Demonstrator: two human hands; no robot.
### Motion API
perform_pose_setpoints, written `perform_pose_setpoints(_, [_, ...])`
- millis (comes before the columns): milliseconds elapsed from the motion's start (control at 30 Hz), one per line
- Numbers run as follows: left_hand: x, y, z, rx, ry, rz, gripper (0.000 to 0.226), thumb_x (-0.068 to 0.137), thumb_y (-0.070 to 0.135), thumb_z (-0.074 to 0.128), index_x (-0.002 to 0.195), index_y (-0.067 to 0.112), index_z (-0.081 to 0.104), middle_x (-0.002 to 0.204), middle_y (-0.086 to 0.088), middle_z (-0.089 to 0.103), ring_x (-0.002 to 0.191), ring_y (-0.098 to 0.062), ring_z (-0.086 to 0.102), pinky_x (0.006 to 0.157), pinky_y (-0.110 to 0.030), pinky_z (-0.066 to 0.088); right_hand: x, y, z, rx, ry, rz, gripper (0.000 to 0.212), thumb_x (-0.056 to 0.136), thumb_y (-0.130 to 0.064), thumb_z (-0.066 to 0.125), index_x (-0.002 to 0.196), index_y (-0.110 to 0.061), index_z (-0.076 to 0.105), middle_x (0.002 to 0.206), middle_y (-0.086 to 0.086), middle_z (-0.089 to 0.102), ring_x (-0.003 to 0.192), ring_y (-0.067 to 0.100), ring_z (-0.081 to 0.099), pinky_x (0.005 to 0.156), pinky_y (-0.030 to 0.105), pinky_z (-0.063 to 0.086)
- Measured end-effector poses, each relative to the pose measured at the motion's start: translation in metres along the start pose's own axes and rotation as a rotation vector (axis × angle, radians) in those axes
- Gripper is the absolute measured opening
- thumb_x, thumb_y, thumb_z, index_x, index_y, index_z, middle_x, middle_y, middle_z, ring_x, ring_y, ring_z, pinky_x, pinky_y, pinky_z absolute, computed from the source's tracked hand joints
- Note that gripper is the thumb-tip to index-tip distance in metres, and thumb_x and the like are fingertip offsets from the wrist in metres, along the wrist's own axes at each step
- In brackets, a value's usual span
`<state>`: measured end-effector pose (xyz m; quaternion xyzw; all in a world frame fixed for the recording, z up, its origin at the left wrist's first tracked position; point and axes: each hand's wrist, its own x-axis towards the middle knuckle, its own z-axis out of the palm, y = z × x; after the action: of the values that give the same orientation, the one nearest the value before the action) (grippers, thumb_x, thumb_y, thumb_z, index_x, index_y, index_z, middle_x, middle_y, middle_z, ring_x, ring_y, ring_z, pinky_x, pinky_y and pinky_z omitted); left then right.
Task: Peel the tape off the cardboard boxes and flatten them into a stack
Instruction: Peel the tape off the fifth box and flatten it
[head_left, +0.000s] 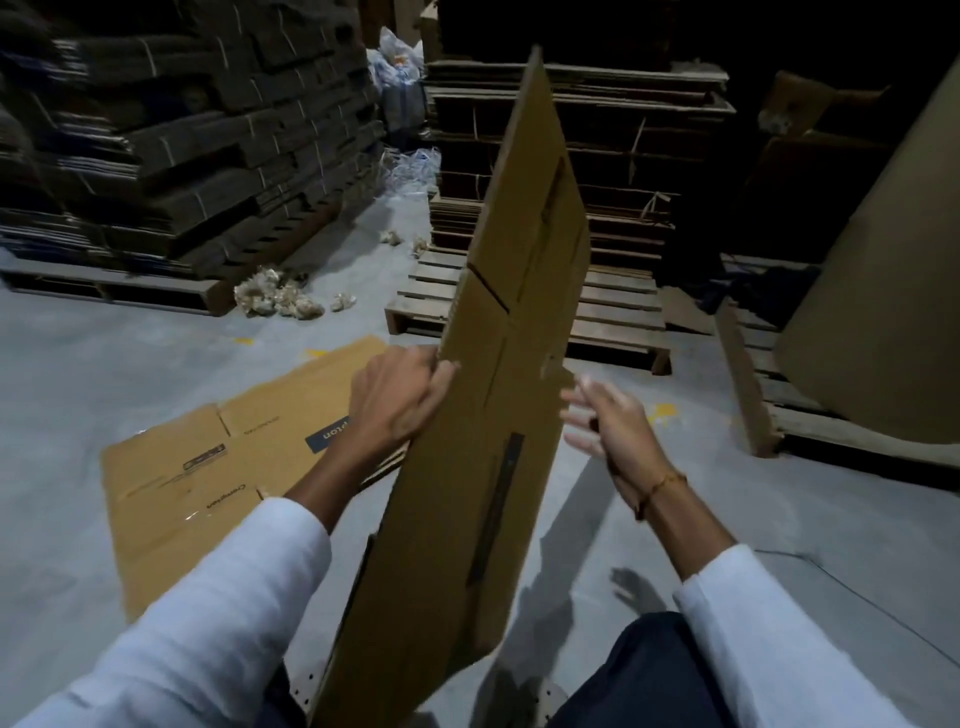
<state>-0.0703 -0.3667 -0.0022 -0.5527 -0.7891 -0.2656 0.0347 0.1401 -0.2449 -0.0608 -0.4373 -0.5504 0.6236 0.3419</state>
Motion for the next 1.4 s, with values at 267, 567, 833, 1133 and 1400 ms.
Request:
perform_pose_setpoints(267, [0.022, -0.03, -0.05, -0.441, 0.207, -0.267, 0.054, 0.089, 0.06, 0.049, 0.084, 0.007, 0.061, 0.088, -0.019, 0.066, 0.083, -0.037, 0.066, 0.076, -0.057, 0.057, -0.068, 0.127, 0.018, 0.135, 0.26, 0.623, 0.049, 0.1, -0.038, 0.06, 0.138, -0.009, 0.048, 0.124, 0.006, 0.044, 0.131, 0.039, 0.043, 0.106, 0.055, 0.04])
perform_pose_setpoints(567, [0.014, -0.072, -0.073, -0.904, 0.437, -0.529, 0.025, 0.098, 0.029, 0.059, 0.078, 0.016, 0.058, 0.07, -0.004, 0.059, 0.055, -0.017, 0.057, 0.052, -0.027, 0.045, -0.068, 0.166, 0.026, 0.436, 0.089, 0.806, 0.083, 0.071, -0.069, 0.076, 0.136, -0.02, 0.059, 0.124, 0.018, 0.069, 0.112, 0.043, 0.065, 0.095, 0.066, 0.051])
perform_pose_setpoints(833, [-0.032, -0.149, -0.077, -0.99, 0.458, -0.817, 0.013, 0.096, 0.025, 0.061, 0.087, 0.016, 0.059, 0.035, 0.008, 0.045, 0.028, -0.008, 0.047, 0.045, -0.021, 0.038, -0.049, 0.112, 0.019, 0.449, 0.139, 0.592, 0.037, 0.104, -0.026, 0.053, 0.134, -0.006, 0.06, 0.119, 0.023, 0.069, 0.099, 0.038, 0.067, 0.085, 0.049, 0.055])
perform_pose_setpoints(1133, [-0.104, -0.233, -0.054, -1.199, 0.388, -1.086, 0.012, 0.094, 0.023, 0.06, 0.085, 0.018, 0.066, 0.059, -0.007, 0.063, 0.042, -0.019, 0.061, 0.049, -0.026, 0.051, -0.011, 0.05, 0.066, 0.677, 0.017, 0.393, 0.034, 0.101, -0.046, 0.048, 0.09, -0.017, 0.062, 0.07, 0.008, 0.071, 0.066, 0.026, 0.07, 0.058, 0.035, 0.058])
perform_pose_setpoints(1400, [-0.128, -0.24, -0.01, -1.404, 0.37, -1.206, 0.011, 0.088, 0.021, 0.07, 0.088, 0.01, 0.067, 0.065, -0.011, 0.063, 0.045, -0.024, 0.058, 0.047, -0.029, 0.051, -0.01, 0.078, 0.199, 0.754, -0.178, 0.397, 0.012, 0.082, 0.003, 0.062, 0.08, -0.006, 0.055, 0.103, 0.018, 0.061, 0.106, 0.037, 0.064, 0.08, 0.051, 0.061])
